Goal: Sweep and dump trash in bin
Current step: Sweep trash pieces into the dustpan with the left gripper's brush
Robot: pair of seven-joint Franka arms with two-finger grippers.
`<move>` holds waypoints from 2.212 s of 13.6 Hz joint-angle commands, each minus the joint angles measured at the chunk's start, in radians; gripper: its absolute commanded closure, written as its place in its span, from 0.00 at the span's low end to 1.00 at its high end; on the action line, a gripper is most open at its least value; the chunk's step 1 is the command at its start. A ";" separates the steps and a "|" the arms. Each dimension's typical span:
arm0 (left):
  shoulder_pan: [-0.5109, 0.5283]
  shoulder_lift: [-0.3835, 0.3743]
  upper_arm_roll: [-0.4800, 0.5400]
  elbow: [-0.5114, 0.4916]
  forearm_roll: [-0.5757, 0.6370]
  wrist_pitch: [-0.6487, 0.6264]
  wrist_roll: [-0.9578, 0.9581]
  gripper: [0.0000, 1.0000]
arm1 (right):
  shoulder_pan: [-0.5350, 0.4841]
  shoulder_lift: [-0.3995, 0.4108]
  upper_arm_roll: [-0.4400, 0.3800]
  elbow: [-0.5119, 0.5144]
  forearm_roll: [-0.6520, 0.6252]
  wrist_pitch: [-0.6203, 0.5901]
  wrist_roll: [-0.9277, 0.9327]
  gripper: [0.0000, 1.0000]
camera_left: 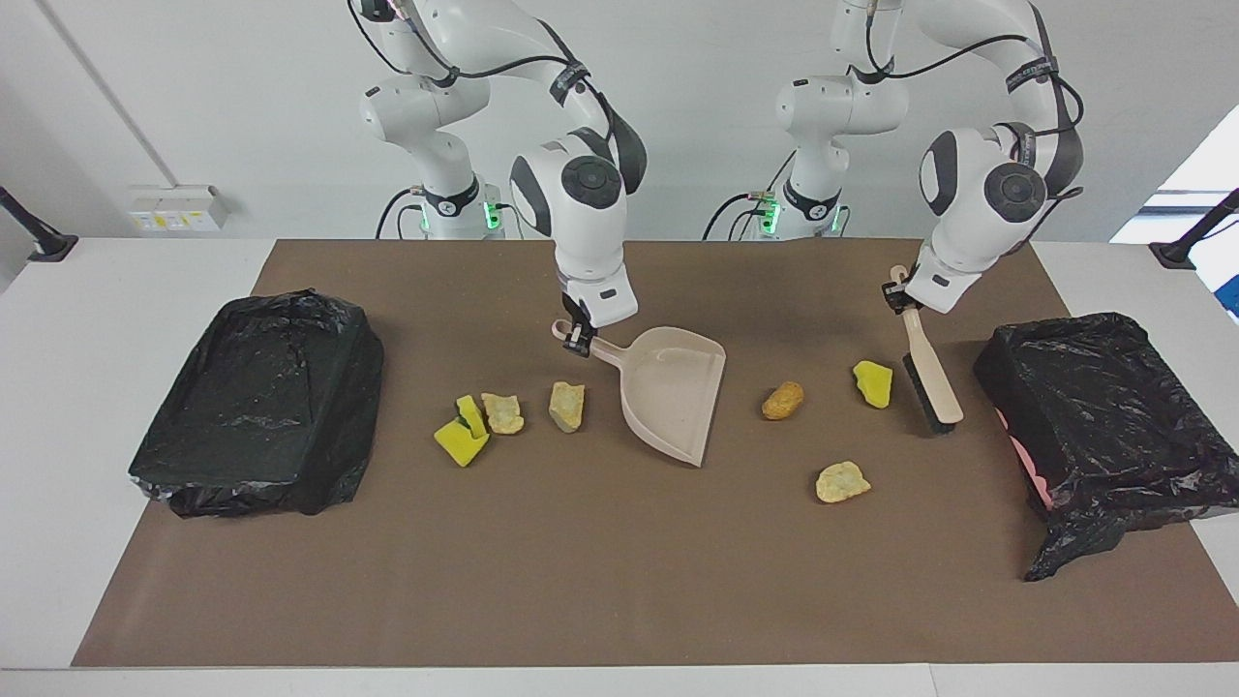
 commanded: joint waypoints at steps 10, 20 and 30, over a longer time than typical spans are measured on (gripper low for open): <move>-0.051 0.075 -0.214 0.017 -0.202 0.174 -0.257 1.00 | 0.016 0.013 0.003 -0.008 -0.013 0.025 0.061 1.00; -0.051 0.082 -0.480 0.120 -0.286 0.087 -0.201 1.00 | 0.016 0.011 0.005 -0.010 -0.013 0.021 0.066 1.00; -0.013 0.179 -0.320 0.348 -0.130 0.040 0.191 1.00 | 0.016 0.009 0.006 -0.016 -0.008 0.024 0.084 1.00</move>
